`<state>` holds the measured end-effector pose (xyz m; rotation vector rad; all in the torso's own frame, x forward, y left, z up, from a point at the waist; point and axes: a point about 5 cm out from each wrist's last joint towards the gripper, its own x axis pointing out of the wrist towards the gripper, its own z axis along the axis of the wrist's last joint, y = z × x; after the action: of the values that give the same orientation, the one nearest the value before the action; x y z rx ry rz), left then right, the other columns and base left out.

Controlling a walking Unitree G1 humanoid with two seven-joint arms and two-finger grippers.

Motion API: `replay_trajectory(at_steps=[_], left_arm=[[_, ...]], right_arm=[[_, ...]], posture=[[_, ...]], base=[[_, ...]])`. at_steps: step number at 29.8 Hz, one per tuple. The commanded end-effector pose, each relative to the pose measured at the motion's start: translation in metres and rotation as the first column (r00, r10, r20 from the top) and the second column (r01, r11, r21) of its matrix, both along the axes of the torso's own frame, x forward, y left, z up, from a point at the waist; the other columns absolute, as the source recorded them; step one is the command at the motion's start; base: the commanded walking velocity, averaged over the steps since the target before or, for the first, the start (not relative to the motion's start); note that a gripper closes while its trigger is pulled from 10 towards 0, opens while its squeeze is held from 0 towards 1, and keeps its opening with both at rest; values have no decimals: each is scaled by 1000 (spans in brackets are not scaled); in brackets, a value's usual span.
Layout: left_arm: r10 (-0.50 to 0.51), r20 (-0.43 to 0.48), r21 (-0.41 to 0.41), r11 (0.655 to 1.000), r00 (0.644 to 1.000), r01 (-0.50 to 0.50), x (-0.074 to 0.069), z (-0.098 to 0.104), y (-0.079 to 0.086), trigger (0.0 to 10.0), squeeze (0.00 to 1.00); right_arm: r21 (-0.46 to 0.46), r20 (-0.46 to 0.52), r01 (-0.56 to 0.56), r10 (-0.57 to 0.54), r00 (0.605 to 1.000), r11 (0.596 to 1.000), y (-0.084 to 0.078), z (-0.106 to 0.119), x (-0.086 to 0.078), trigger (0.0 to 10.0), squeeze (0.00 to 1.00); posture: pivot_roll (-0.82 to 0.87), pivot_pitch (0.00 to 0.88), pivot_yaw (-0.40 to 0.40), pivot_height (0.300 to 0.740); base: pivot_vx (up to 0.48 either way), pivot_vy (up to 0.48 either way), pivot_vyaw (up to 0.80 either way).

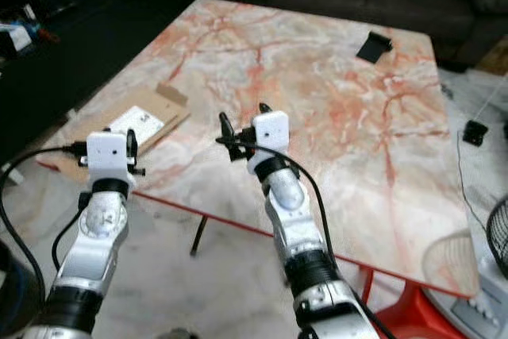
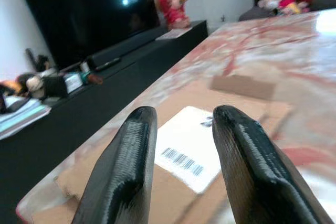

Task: Picking trash to rubbish bin

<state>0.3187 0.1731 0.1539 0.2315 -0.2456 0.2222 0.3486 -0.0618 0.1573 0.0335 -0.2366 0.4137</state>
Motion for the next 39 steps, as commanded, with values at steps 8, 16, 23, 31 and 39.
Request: replay_trajectory(at_steps=[8,16,23,31,39], left_arm=[[19,-4,-2,1000,1000,-19,-1,0,4,10000,0],[6,-14,4,1000,1000,-6,-2,-3,2,10000,0],[12,1,36,999,1000,-13,-3,-1,2,10000,0],[4,-4,46,999,1000,-4,-3,-5,0,10000,620],[-14,10,39,999,1000,13,-2,-2,-2,10000,1000]], right_arm=[[-2,27,-24,24,999,1000,6,5,-2,10000,0],[-9,9,-30,31,999,999,8,1,-3,10000,0],[-11,9,-33,33,999,999,8,2,-2,10000,0],[-17,9,-39,40,999,999,9,1,-3,10000,0],[-20,6,-47,47,999,999,10,0,-3,10000,0]], posture=[[150,149,-21,740],[147,142,-18,740],[147,131,-15,740],[145,115,-14,740],[147,112,-14,740]], base=[[323,0,0],[326,0,0],[228,0,0],[0,0,0],[0,0,0]])
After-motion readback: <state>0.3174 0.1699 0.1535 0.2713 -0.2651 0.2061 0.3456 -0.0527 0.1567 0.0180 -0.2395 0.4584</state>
